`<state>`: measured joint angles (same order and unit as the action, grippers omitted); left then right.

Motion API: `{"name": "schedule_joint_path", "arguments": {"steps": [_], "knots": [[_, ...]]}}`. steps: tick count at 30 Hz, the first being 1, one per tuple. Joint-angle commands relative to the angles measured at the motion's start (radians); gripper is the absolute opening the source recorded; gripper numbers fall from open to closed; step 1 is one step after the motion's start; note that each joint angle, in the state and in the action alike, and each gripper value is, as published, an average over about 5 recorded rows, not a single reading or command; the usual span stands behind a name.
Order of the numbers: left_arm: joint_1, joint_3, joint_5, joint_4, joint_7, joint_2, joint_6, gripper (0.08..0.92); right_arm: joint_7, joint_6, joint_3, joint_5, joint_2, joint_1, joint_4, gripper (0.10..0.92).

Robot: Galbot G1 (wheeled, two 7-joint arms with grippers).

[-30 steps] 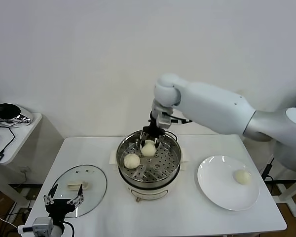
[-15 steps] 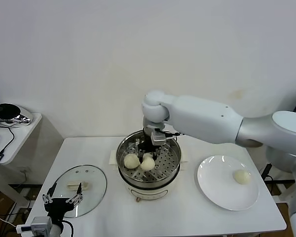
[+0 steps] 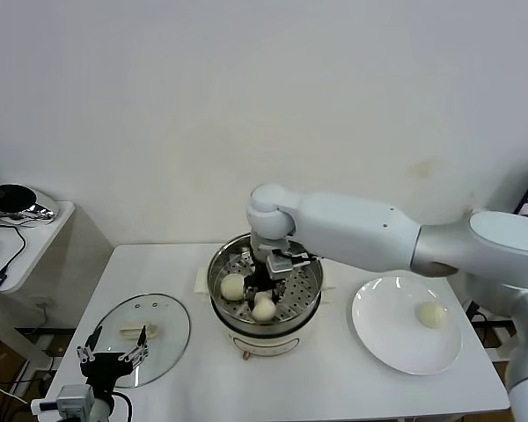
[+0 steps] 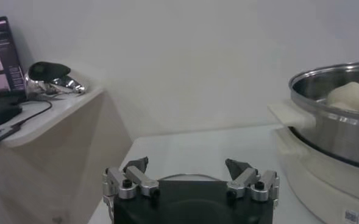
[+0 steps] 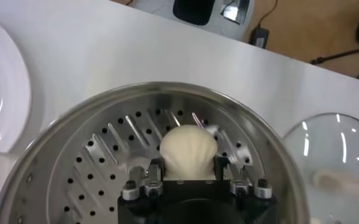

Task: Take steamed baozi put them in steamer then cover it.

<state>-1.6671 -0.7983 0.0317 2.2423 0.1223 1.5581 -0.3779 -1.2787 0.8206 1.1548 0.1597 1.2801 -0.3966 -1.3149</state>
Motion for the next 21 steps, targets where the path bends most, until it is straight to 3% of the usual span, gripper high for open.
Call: {"name": "schedule_joint_path", "arguments": {"steps": [1, 9, 12, 21], "knots": [[0.001, 0.001, 0.001, -0.001, 0.002, 0.0, -0.001, 0.823, 0.018, -0.037, -0.016, 0.006, -0.003, 0.003, -0.008, 0.55], [0.013, 0.007, 0.003, -0.005, 0.007, -0.001, -0.007, 0.823, 0.001, -0.179, -0.075, -0.101, -0.094, -0.102, -0.067, 0.773], [0.02, 0.008, 0.003, -0.008, 0.01, -0.004, -0.01, 0.823, 0.009, -0.285, -0.075, -0.173, -0.176, -0.186, -0.101, 0.814], [0.015, 0.007, -0.011, -0.003, 0.014, -0.028, -0.012, 0.823, 0.029, -0.921, -0.006, -0.407, -0.511, -0.346, -0.136, 0.823]]}}
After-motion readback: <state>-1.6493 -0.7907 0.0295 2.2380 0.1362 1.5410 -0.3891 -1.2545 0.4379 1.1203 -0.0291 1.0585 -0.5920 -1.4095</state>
